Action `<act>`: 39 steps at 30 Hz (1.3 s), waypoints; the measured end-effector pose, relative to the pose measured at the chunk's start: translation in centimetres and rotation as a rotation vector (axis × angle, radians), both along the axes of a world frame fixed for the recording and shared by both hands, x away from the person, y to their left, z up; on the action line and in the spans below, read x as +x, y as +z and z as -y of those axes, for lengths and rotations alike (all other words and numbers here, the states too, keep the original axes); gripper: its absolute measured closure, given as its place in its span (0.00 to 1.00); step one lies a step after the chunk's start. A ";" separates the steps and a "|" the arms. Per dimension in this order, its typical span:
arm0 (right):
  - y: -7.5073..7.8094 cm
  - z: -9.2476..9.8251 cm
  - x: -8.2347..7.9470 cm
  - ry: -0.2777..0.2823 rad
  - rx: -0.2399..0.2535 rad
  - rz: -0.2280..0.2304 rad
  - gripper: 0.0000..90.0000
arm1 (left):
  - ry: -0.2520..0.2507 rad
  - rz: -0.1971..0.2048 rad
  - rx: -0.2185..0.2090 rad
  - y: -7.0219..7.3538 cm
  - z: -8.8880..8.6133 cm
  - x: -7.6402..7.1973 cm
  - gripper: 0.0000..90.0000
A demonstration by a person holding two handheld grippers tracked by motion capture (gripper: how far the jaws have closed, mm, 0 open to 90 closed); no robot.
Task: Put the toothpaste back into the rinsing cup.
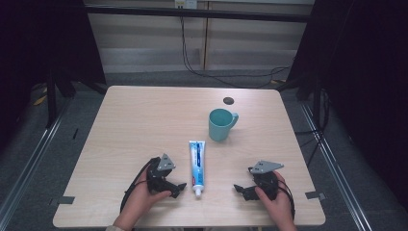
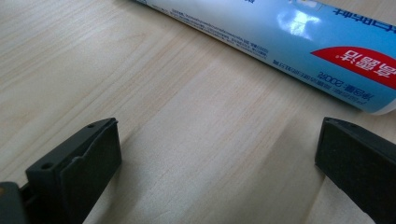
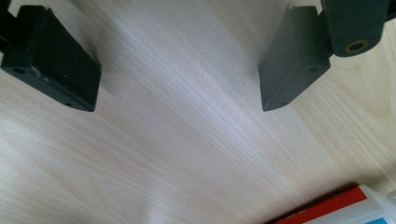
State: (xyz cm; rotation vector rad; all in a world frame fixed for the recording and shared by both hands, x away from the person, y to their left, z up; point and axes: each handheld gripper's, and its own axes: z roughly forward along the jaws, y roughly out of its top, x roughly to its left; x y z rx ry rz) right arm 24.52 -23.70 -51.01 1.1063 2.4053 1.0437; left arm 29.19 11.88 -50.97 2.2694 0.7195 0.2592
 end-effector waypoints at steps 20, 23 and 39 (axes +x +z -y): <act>0.0 0.0 0.0 0.000 0.000 0.001 0.14 | 0.058 -0.222 0.129 2.8 -0.3 2.1 0.24; 0.0 0.0 0.0 0.000 0.000 0.001 0.14 | 0.063 -0.238 0.136 3.1 0.0 2.4 0.24; 0.0 0.0 0.1 -0.002 0.001 0.001 0.14 | 0.125 -0.374 0.128 5.4 3.0 4.2 0.19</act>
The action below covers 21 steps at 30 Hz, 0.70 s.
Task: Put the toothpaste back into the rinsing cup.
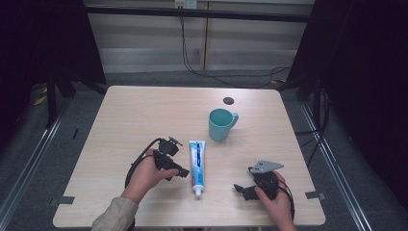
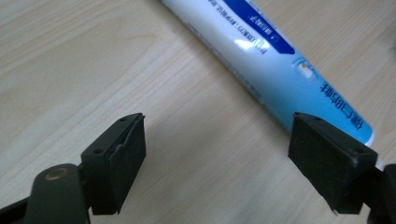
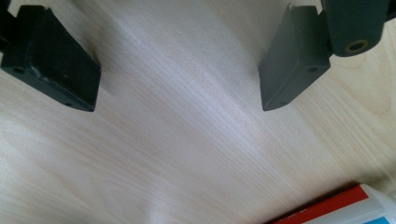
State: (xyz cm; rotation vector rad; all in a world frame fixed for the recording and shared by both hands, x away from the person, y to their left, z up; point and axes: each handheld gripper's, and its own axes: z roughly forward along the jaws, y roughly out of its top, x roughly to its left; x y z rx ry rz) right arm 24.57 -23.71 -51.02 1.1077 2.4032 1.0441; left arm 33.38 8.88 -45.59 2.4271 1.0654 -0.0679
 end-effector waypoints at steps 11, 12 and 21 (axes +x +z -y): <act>0.0 0.0 0.0 0.000 -0.001 0.001 0.14 | -0.016 0.007 -0.019 1.3 2.3 0.3 0.19; 0.0 0.0 0.0 0.000 -0.001 0.001 0.14 | -0.016 0.007 -0.019 1.3 2.3 0.3 0.20; 0.0 0.0 0.0 0.001 -0.001 0.001 0.14 | 0.020 -0.018 0.003 1.7 3.8 0.7 0.26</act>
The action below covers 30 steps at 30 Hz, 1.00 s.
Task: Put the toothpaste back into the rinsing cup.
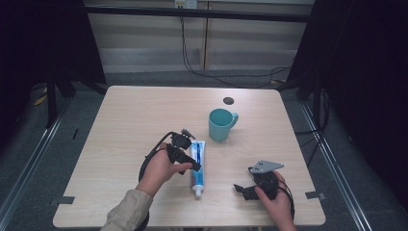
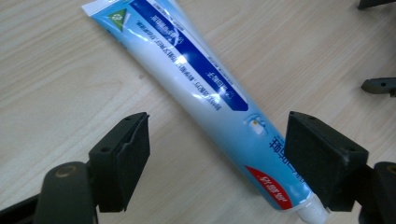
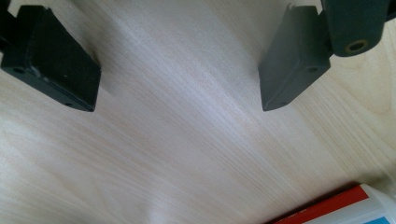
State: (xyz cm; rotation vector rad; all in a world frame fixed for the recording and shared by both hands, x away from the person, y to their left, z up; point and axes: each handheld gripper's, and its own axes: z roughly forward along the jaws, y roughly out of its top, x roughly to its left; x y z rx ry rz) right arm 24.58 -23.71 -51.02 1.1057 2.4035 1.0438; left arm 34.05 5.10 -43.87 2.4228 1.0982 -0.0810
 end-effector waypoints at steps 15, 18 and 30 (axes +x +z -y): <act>0.0 0.0 0.0 -0.003 0.001 -0.001 0.14 | 0.020 -0.006 0.022 -0.3 1.7 0.3 0.30; 0.0 0.0 0.0 -0.003 0.001 -0.001 0.14 | 0.020 -0.017 0.033 -0.5 2.0 0.4 0.31; 0.0 0.0 0.0 -0.001 0.000 0.000 0.14 | 0.066 -0.065 0.068 -2.0 2.7 0.8 0.37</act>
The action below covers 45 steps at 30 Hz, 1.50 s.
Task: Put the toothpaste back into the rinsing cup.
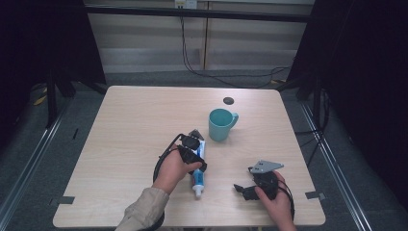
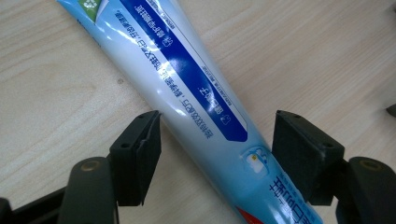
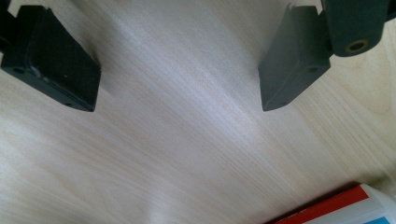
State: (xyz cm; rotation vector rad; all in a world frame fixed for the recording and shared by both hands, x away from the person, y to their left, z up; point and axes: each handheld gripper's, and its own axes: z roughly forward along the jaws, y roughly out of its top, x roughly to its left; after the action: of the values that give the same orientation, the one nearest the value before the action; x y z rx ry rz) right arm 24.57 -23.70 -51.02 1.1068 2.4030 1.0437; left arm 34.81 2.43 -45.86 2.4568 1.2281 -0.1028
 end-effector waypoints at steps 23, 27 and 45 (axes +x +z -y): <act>0.0 0.0 0.0 0.000 0.000 0.000 0.14 | 0.026 -0.044 0.043 -0.9 0.7 0.0 0.41; 0.0 0.0 0.0 0.001 0.000 0.001 0.14 | 0.024 -0.048 0.051 -0.9 0.8 0.0 0.43; 0.0 0.0 0.0 -0.001 0.000 -0.001 0.14 | -0.005 -0.061 0.140 -0.7 1.5 -0.3 0.56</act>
State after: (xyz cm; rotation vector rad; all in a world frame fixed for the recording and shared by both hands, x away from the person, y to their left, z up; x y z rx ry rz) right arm 24.56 -23.70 -51.02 1.1084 2.4028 1.0434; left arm 34.53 0.88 -46.61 2.5939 1.2951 -0.0962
